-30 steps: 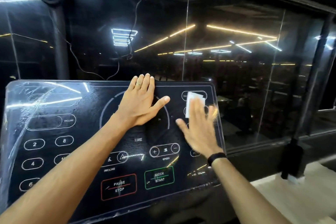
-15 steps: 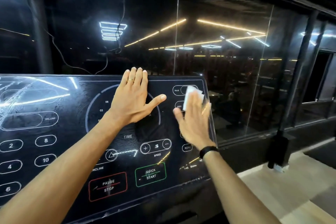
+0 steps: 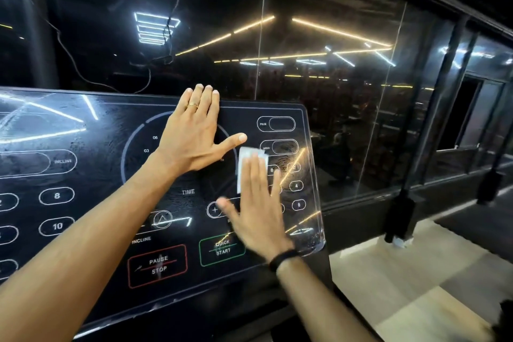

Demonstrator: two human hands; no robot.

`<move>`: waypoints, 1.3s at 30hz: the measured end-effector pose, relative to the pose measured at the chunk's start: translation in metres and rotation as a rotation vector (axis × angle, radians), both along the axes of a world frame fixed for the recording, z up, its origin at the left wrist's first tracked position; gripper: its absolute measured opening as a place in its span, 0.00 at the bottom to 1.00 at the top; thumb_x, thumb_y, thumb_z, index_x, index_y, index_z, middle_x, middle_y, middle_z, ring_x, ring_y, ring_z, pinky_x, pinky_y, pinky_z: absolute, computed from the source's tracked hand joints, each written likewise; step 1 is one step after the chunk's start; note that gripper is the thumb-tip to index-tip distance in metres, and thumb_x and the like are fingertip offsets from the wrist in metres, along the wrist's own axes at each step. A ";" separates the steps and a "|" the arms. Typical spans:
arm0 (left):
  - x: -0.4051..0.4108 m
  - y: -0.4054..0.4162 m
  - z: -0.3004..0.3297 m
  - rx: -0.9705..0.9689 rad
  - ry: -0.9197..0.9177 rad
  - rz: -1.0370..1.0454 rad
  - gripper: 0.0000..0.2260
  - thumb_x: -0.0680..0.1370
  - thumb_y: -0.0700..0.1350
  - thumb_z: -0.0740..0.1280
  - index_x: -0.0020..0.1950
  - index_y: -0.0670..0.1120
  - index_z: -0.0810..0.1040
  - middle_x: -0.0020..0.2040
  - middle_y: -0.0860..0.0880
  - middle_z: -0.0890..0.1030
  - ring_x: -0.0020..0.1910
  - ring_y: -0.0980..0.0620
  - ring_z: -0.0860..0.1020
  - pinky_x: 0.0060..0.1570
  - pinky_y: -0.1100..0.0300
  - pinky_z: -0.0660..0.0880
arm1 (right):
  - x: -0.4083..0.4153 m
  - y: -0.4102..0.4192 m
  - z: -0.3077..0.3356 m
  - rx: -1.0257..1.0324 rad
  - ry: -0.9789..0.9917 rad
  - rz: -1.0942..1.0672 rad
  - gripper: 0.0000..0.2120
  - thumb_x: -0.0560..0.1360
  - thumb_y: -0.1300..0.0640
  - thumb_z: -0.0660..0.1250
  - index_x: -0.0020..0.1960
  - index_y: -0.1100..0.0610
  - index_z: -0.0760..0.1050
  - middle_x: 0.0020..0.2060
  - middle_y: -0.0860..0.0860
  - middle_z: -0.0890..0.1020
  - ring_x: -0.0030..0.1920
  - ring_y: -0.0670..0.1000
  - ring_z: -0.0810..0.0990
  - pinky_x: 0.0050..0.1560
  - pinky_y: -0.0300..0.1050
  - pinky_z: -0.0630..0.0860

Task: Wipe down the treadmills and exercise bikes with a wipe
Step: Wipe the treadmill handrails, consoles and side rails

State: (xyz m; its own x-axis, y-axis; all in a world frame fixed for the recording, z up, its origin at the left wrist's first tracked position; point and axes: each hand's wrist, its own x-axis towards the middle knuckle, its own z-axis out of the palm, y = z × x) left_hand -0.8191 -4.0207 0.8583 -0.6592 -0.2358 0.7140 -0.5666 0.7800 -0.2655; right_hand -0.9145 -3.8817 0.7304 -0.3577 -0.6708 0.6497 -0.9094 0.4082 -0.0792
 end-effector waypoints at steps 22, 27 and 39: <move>0.075 -0.030 0.006 0.108 0.239 0.127 0.34 0.81 0.67 0.44 0.59 0.39 0.73 0.57 0.39 0.77 0.60 0.38 0.72 0.69 0.47 0.58 | -0.010 -0.003 0.007 -0.040 -0.155 -0.085 0.47 0.72 0.26 0.26 0.79 0.59 0.31 0.79 0.55 0.35 0.77 0.51 0.29 0.72 0.56 0.21; 0.069 -0.028 0.005 0.129 0.226 0.128 0.36 0.79 0.69 0.44 0.59 0.39 0.72 0.57 0.40 0.76 0.62 0.39 0.71 0.72 0.46 0.56 | 0.036 0.014 -0.065 -0.120 -0.293 -0.164 0.46 0.79 0.29 0.35 0.79 0.66 0.38 0.79 0.65 0.45 0.80 0.61 0.42 0.77 0.65 0.44; 0.112 -0.045 0.010 0.142 0.188 0.116 0.40 0.79 0.68 0.40 0.75 0.39 0.65 0.70 0.41 0.72 0.72 0.41 0.65 0.76 0.49 0.52 | 0.041 -0.032 0.020 0.002 0.023 -0.004 0.47 0.74 0.28 0.26 0.81 0.61 0.38 0.81 0.56 0.41 0.80 0.54 0.38 0.76 0.61 0.30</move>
